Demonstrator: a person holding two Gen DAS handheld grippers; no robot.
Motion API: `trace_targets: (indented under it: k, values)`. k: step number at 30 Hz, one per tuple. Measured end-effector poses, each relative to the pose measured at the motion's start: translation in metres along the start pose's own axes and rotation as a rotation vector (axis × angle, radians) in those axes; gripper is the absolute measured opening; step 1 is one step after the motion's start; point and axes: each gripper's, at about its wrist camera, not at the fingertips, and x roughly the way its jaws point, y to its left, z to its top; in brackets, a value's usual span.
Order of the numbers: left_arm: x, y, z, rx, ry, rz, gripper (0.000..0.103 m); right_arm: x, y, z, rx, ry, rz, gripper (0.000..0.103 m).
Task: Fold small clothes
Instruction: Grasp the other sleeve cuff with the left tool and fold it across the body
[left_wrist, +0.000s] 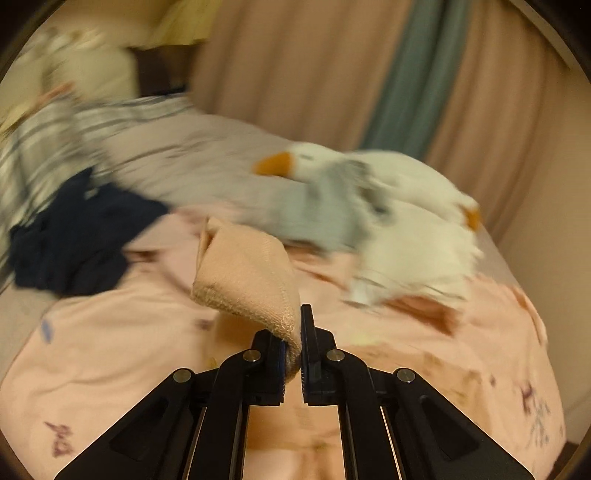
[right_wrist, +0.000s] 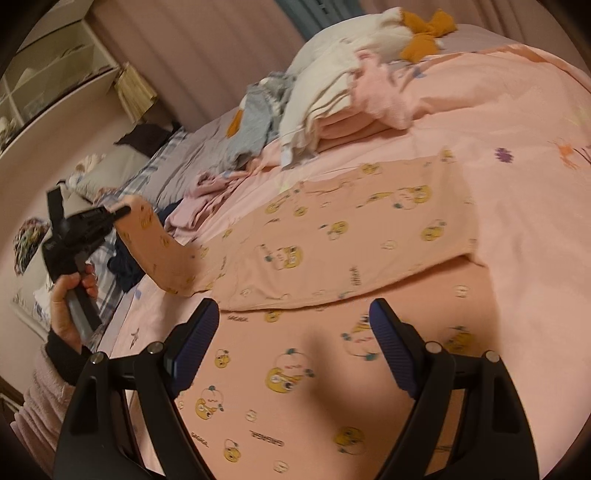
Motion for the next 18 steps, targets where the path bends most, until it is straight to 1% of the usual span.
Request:
trace_targets:
  k: [2, 5, 7, 8, 10, 12, 14, 16, 17, 18]
  values:
    - [0.01, -0.042, -0.011, 0.063, 0.043, -0.049, 0.004, -0.006, -0.01, -0.001, 0.017, -0.007, -0.022, 0.084]
    - [0.029, -0.1, -0.038, 0.186, 0.1, -0.075, 0.004, -0.016, -0.031, -0.004, 0.061, -0.024, -0.045, 0.085]
    - [0.042, -0.127, -0.058, 0.235, 0.149, -0.095, 0.004, -0.023, -0.046, -0.006, 0.102, -0.033, -0.062, 0.085]
    - [0.051, -0.141, -0.071, 0.255, 0.187, -0.11, 0.004, -0.024, -0.051, -0.007, 0.114, -0.036, -0.068, 0.086]
    - [0.061, -0.158, -0.094, 0.289, 0.243, -0.124, 0.004, -0.028, -0.062, -0.008, 0.134, -0.037, -0.082, 0.086]
    - [0.075, -0.177, -0.116, 0.341, 0.302, -0.121, 0.004, -0.033, -0.071, -0.01, 0.148, -0.034, -0.098, 0.086]
    - [0.086, -0.187, -0.135, 0.378, 0.373, -0.132, 0.004, -0.035, -0.077, -0.011, 0.158, -0.034, -0.102, 0.086]
    - [0.09, -0.192, -0.147, 0.394, 0.414, -0.117, 0.005, -0.038, -0.083, -0.011, 0.176, -0.034, -0.101, 0.086]
    - [0.091, -0.191, -0.15, 0.394, 0.428, -0.119, 0.007, -0.039, -0.085, -0.01, 0.189, -0.035, -0.094, 0.086]
    - [0.091, -0.188, -0.15, 0.387, 0.441, -0.135, 0.013, -0.04, -0.087, -0.009, 0.198, -0.037, -0.084, 0.086]
